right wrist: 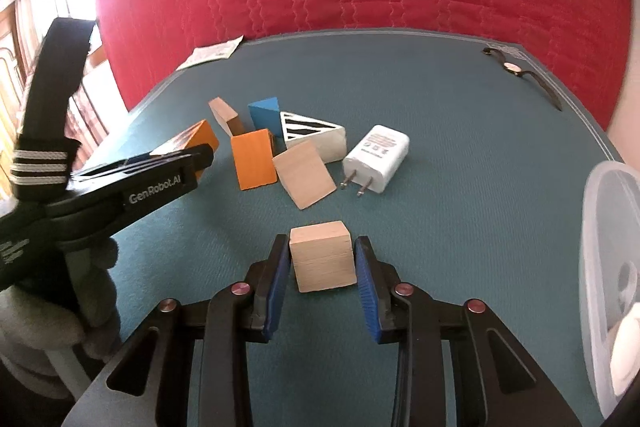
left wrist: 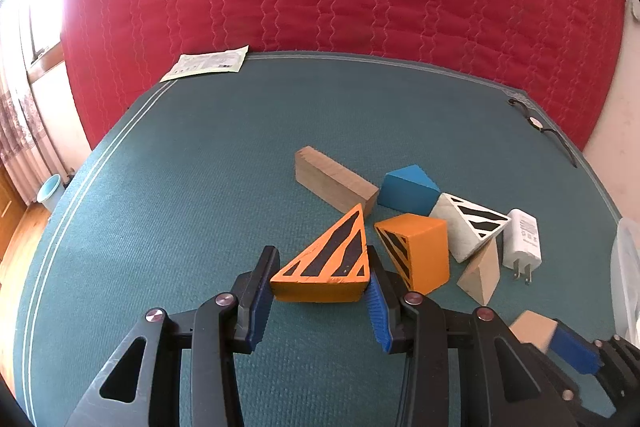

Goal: Organize rigid objects
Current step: 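Carry the wooden cube to the bowl and release it with the right gripper, then carry the orange striped triangle into the bowl and open the left gripper, then move both grippers away from the bowl back to the block pile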

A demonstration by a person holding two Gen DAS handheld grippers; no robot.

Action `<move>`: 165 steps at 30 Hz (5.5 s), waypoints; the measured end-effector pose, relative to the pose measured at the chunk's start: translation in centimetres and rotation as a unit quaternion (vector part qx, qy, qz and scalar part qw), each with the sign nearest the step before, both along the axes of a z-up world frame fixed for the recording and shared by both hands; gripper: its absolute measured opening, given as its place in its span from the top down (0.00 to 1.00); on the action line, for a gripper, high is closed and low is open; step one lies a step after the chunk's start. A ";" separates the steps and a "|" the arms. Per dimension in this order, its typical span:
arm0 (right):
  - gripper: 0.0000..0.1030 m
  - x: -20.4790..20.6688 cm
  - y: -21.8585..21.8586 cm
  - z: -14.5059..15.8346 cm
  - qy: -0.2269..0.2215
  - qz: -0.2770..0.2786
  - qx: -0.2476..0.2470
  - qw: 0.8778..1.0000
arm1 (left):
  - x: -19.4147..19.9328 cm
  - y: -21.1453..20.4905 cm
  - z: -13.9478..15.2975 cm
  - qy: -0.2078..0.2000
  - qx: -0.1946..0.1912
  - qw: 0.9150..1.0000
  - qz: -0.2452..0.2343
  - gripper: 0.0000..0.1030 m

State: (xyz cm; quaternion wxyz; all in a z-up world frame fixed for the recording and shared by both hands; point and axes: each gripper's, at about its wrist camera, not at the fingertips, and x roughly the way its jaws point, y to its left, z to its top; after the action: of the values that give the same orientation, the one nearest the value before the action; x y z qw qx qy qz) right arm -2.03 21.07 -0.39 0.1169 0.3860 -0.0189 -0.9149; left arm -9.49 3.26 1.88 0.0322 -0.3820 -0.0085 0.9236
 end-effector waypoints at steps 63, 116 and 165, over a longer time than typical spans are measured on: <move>0.66 5.7 18.5 2.2 0.048 -0.274 -0.024 0.960 | 4.5 5.9 1.3 0.016 0.012 0.995 -0.093 0.58; 0.65 7.8 25.5 2.5 0.074 -0.289 -0.021 0.954 | 8.8 24.0 3.3 0.001 0.066 0.960 -0.273 0.07; 0.58 7.4 15.6 4.1 0.106 -0.174 0.005 0.979 | 3.8 12.5 0.8 -0.007 0.029 0.995 -0.096 0.05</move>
State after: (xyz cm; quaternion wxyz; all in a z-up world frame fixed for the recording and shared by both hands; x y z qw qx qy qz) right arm 5.37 36.67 3.76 -0.0446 0.2779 -0.0684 -0.9571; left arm -5.66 15.72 2.70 0.1315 -0.3865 0.0014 0.9129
